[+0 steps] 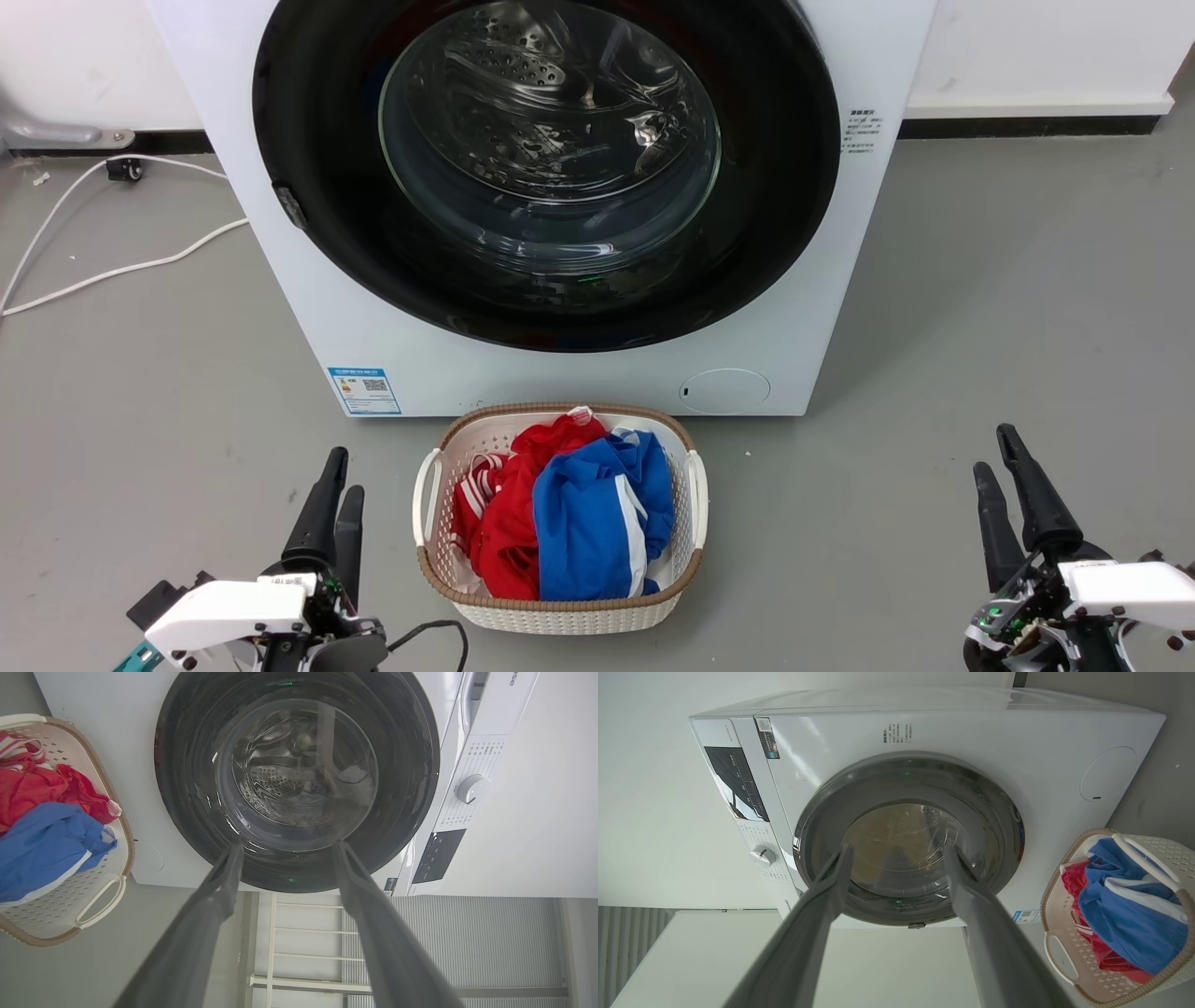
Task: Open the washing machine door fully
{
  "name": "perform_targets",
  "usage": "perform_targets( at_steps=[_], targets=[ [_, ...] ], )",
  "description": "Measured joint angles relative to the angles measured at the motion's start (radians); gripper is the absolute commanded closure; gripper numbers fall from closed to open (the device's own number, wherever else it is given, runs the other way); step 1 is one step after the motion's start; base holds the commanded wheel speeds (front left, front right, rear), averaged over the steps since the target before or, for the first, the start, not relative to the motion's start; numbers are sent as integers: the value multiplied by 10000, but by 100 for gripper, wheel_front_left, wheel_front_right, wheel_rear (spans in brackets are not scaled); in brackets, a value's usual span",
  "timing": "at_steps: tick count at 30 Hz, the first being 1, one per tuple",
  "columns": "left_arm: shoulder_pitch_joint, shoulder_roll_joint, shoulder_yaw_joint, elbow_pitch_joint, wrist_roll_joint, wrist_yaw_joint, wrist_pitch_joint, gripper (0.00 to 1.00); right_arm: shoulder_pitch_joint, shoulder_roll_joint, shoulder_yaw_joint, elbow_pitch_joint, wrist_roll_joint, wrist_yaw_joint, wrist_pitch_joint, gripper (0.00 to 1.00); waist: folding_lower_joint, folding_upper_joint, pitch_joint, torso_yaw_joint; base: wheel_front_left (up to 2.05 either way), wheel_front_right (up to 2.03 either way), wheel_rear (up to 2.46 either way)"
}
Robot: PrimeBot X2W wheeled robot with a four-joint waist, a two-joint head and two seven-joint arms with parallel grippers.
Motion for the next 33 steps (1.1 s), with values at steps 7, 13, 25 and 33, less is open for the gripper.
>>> perform_targets(
  at_steps=[7,13,25,33],
  targets=[
    [0,0,-360,-378,109,0,-345,0,58,-13,178,-332,-456,2,-355,0,0,0,1,13,0,0,0],
    [-15,35,-677,-650,713,0,-635,0,81,-86,290,-640,-1229,2,-623,0,0,0,1,25,0,0,0],
    [-43,61,-784,-1026,3513,0,-1097,0,89,-207,520,-1143,-3432,2,-1099,0,-1,0,3,45,0,0,0],
    [-52,188,-1026,-1154,5699,0,-1365,0,93,-412,621,-1267,-5277,2,-1246,0,-1,0,6,72,0,0,0]
  ],
)
